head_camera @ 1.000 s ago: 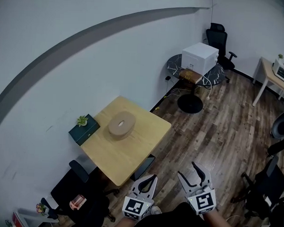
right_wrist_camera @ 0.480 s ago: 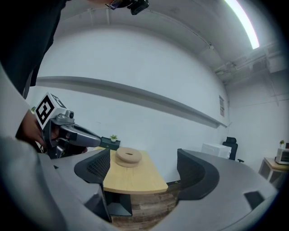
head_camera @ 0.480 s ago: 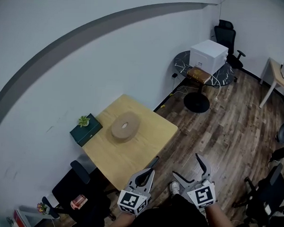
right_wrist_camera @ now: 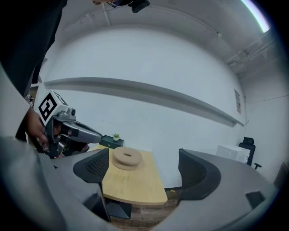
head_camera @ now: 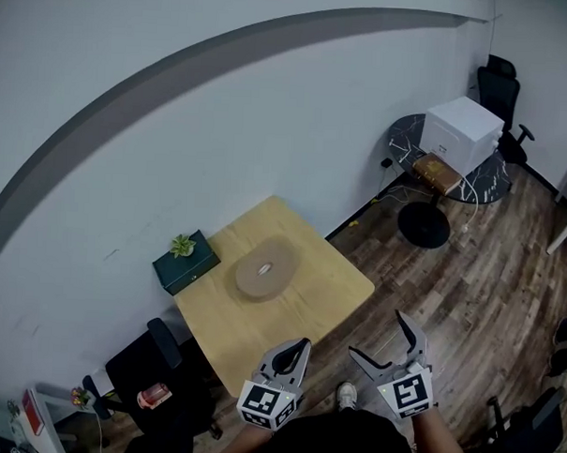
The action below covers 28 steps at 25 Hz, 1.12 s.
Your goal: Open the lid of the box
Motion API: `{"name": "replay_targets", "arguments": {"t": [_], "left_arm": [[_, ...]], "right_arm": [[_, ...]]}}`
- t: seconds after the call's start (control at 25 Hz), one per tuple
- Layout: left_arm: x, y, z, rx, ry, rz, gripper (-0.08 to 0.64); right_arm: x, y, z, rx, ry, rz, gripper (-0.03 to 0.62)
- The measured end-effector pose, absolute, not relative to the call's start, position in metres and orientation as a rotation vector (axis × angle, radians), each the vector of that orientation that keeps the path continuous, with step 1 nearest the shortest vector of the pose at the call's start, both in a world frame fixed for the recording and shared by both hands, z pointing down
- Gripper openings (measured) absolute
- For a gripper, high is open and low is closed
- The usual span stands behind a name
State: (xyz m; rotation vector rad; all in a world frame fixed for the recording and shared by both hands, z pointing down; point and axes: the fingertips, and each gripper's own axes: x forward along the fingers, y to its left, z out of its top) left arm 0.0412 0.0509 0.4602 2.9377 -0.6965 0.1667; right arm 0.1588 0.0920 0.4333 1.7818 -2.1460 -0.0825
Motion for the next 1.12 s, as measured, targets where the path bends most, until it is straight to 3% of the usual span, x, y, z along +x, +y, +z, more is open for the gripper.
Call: {"name": "replay_targets", "arguments": {"t": [0.4, 1.12], "left_arm": [[0.074, 0.011, 0.459, 2.886, -0.859, 0.168, 0.017], [0.002, -0.072, 0.48, 2.706, -1.175, 0.163, 0.017]], "right_arm": [[0.181, 0.034, 0.443, 1.607, -2.286, -0.075, 0.492], [0.097, -0.081, 0.476, 1.149, -2.491, 0.031, 0.506]]}}
